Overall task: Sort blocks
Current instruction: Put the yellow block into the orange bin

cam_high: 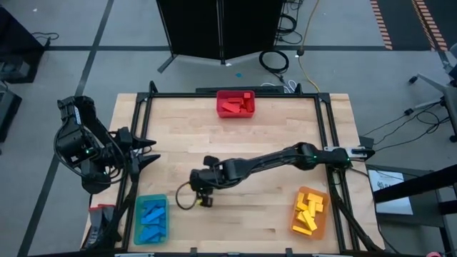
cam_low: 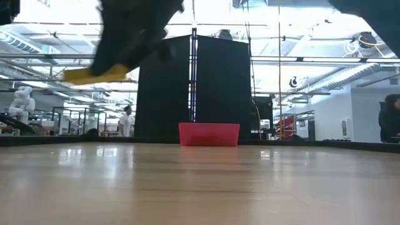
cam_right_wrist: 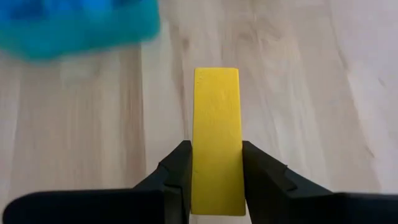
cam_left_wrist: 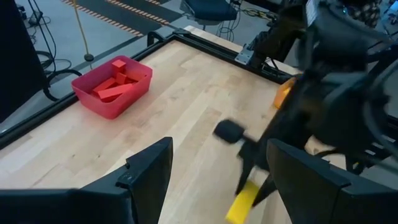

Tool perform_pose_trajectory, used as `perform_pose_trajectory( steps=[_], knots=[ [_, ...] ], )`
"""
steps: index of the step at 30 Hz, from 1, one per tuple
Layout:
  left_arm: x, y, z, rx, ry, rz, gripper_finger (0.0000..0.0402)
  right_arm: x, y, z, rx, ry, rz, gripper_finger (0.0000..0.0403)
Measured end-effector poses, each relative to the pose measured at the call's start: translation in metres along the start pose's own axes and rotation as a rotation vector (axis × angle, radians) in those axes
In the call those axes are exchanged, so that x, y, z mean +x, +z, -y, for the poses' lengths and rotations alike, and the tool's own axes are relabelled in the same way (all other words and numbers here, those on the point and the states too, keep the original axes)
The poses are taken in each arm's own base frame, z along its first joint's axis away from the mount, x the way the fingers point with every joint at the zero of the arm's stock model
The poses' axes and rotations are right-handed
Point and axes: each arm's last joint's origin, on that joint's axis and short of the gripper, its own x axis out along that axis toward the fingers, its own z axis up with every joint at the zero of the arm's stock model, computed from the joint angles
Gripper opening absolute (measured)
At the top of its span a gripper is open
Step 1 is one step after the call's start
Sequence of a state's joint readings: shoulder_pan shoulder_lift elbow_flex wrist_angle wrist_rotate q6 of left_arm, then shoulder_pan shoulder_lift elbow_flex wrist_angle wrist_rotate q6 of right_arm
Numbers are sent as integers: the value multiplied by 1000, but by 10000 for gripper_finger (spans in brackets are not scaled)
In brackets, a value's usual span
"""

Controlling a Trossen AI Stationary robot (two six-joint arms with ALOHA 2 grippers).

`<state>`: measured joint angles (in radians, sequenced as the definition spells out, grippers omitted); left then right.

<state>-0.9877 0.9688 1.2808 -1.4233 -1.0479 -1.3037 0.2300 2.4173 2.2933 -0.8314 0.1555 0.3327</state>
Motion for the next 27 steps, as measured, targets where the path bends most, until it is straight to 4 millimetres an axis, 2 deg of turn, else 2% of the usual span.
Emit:
perform_pose_trajectory(
  steps=[2,8,12,16,19,22,24,27],
  knots=[
    [0,0,0,0,0,1,264,-21,-2,-2,-28,-25,-41,88],
    [0,0,0,0,1,6,264,-111,-14,-17,-90,-99,-116,88],
    [0,1,0,2,6,21,264,-168,-37,-37,-119,-169,-144,88],
    [0,1,0,3,11,41,264,-222,-63,-46,-65,-252,-168,88],
    [0,2,0,7,15,55,264,-251,-82,-61,-33,-203,-107,88],
    [0,2,-1,8,19,70,264,-272,-107,-65,61,-201,-102,88],
    [0,2,-1,10,23,80,264,-279,-128,-65,112,-225,-91,88],
    [0,3,-1,11,29,100,264,-278,-165,-64,250,-280,-121,88]
  ],
)
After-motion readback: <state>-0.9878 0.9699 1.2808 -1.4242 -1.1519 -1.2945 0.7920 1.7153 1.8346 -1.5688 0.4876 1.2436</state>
